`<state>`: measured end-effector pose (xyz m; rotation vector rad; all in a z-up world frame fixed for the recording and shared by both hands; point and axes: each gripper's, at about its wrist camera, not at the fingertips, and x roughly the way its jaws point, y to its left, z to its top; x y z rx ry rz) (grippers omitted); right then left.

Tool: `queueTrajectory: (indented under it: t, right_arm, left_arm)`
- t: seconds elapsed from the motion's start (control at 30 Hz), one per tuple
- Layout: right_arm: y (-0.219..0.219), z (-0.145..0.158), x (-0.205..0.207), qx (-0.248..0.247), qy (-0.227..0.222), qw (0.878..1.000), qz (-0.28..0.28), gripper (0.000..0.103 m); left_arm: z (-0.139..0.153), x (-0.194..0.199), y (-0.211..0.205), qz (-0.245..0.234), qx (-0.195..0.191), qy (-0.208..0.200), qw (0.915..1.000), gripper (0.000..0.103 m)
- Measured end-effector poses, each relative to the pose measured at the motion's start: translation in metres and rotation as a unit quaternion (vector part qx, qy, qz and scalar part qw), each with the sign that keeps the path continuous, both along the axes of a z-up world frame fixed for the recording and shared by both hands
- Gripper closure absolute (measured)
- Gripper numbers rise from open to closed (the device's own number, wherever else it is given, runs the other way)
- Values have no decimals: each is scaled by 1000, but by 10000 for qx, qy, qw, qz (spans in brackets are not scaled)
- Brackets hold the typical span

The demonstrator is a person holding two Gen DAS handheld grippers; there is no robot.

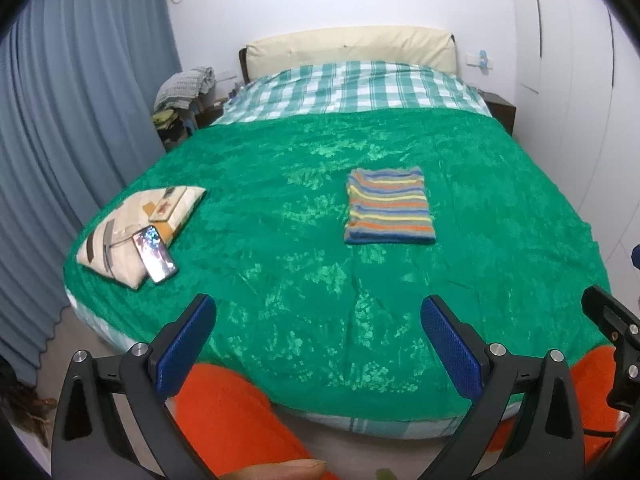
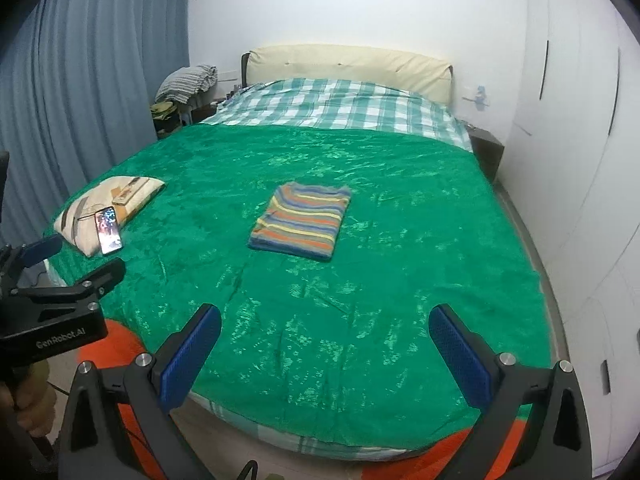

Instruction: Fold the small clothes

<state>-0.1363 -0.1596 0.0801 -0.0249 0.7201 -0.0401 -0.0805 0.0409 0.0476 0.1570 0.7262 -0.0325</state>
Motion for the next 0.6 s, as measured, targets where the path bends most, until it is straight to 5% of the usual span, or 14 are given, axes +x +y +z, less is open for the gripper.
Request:
queueTrajectory:
  t: [0.6]
  right_arm:
    - [-8,3,-7,-51,-40,9999,-144,1]
  left_arm:
    - [-1,1,2,1,-56,62,10000,0]
